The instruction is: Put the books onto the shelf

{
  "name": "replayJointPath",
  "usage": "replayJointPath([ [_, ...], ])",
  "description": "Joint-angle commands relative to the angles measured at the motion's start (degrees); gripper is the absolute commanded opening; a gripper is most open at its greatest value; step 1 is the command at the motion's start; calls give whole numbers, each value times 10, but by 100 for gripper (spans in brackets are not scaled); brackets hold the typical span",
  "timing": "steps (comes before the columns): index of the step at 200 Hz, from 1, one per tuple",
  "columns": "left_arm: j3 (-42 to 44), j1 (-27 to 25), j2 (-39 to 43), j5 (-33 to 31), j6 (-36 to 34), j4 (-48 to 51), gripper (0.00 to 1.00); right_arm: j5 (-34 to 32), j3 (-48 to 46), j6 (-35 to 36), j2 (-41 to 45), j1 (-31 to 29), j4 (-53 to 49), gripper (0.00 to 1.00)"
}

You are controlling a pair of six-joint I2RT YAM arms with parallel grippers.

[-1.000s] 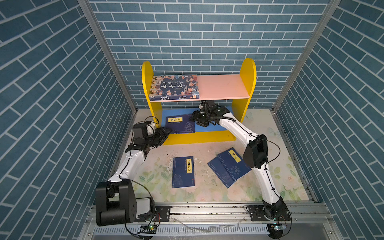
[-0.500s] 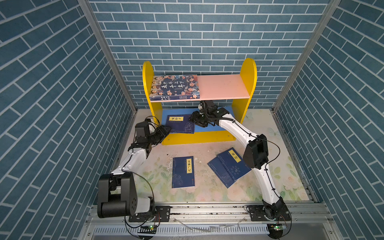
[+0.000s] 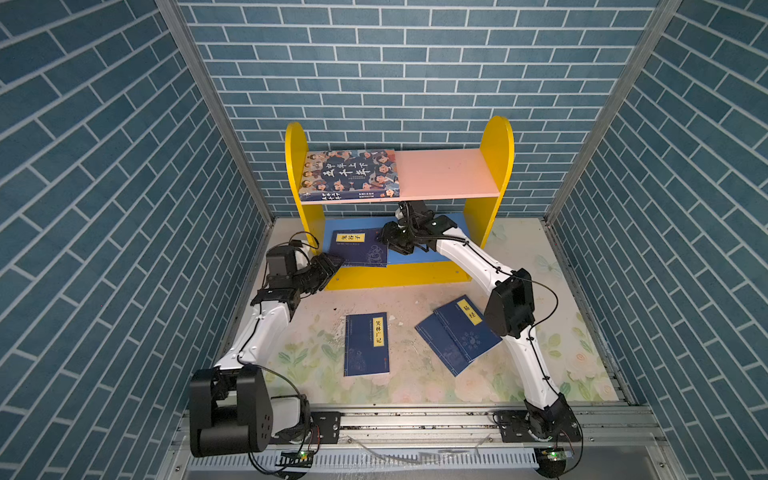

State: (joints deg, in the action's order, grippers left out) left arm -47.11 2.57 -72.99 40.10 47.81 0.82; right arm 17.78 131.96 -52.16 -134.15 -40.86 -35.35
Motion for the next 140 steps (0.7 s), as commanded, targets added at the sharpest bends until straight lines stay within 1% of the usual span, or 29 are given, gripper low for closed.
replayJointPath([
  [1,-25,-39,10,101,-12,21,63,-1,23,-17,-8,-5,17,56],
  [18,-31,-36,17,102,-4,44,62,-3,22,-20,-7,-5,22,55],
  [39,-45,-24,25,125,6,63,62,0,23,-25,-9,-5,29,53],
  [69,-74,5,38,144,-9,116,62,6,25,-32,-13,-4,46,53],
  [107,-67,14,48,152,-8,125,62,16,44,-40,-28,-2,51,53],
  [140,-53,22,52,169,12,99,62,13,39,-41,-23,-1,48,55],
])
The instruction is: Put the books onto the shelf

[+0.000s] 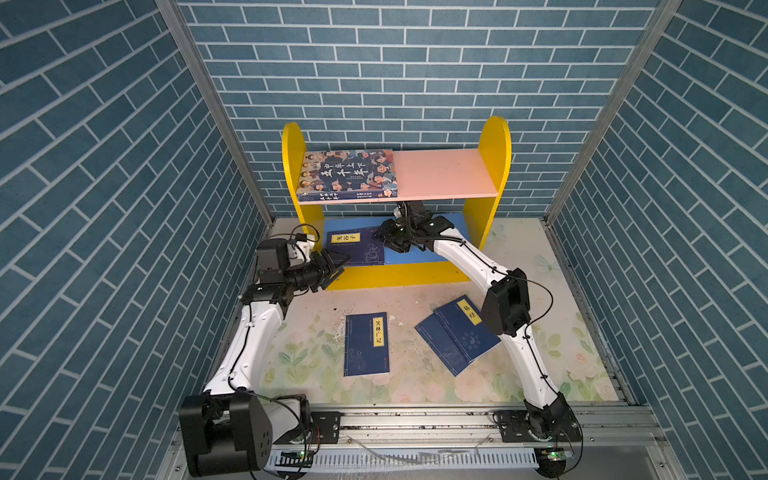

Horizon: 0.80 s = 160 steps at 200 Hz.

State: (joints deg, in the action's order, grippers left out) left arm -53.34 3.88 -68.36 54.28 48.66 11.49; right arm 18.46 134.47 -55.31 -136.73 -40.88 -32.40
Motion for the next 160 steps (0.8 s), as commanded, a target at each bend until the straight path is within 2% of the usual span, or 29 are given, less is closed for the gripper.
replayJointPath([
  [1,9,9,5,28,4,-7,62,6,14,-9,4,-1,19,55],
  [35,6,16,11,37,0,6,62,16,13,-20,3,0,41,56],
  [71,-2,17,18,36,-2,72,61,13,9,-24,3,0,41,57],
  [118,-24,18,22,24,-55,115,61,-38,-16,-17,39,1,22,62],
  [160,-18,19,27,25,-62,117,61,-65,-43,-4,73,2,-4,63],
])
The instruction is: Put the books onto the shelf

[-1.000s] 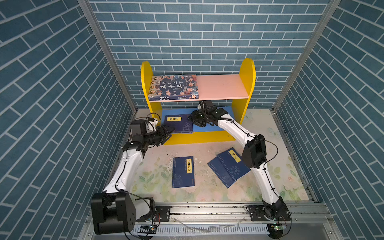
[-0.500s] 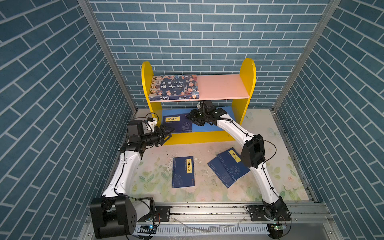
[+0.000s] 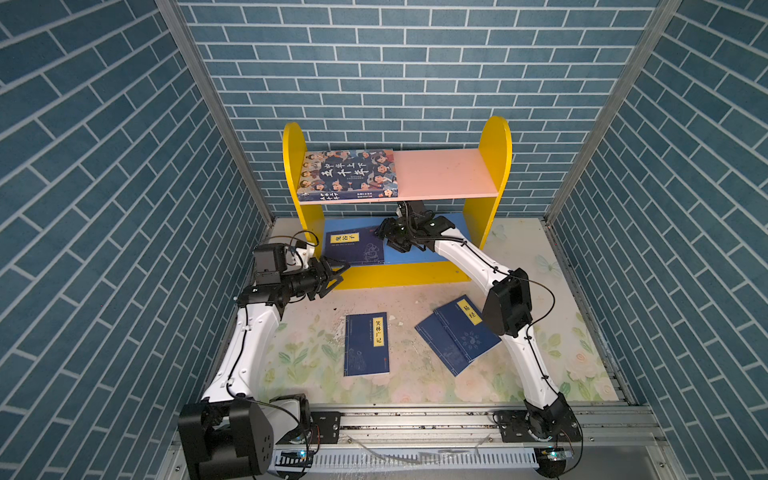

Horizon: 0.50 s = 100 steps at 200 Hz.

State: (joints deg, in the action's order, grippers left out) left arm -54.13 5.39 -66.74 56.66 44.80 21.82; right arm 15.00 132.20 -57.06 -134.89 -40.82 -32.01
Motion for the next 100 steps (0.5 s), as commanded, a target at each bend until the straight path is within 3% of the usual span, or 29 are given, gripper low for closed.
replayJointPath([
  [1,-10,4,11,1,-23,14,61,-30,-23,13,56,1,-8,63],
  [39,-8,5,9,3,-20,9,62,1,-106,-6,89,0,58,60],
  [100,-4,6,11,4,-18,8,62,40,-110,-27,79,-4,90,52],
])
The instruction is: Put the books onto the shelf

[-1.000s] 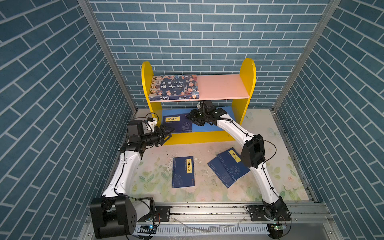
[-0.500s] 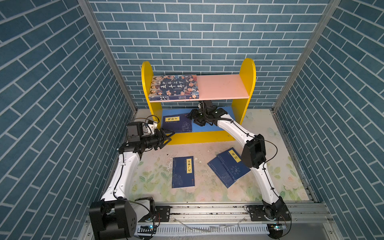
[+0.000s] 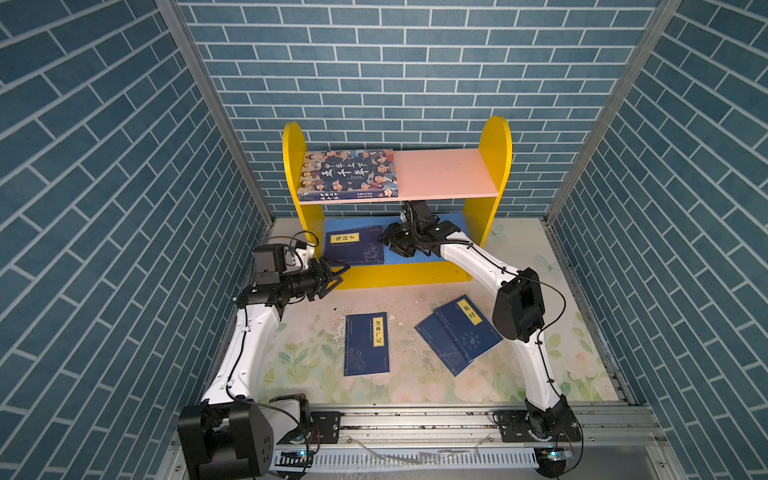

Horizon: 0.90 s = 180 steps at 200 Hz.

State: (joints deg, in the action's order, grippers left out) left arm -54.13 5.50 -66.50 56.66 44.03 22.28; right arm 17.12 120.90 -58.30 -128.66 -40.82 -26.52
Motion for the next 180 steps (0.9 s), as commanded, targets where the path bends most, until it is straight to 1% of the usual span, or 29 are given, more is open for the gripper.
replayJointPath([
  [1,-4,5,8,4,-10,3,62,19,3,-15,17,-4,35,51],
  [28,-2,5,8,4,-10,2,62,20,4,-18,13,-6,38,44],
  [50,-1,5,6,-1,-10,0,62,21,5,-19,11,-7,39,41],
  [180,12,7,5,-14,-12,-10,62,29,22,-31,-14,-13,43,38],
])
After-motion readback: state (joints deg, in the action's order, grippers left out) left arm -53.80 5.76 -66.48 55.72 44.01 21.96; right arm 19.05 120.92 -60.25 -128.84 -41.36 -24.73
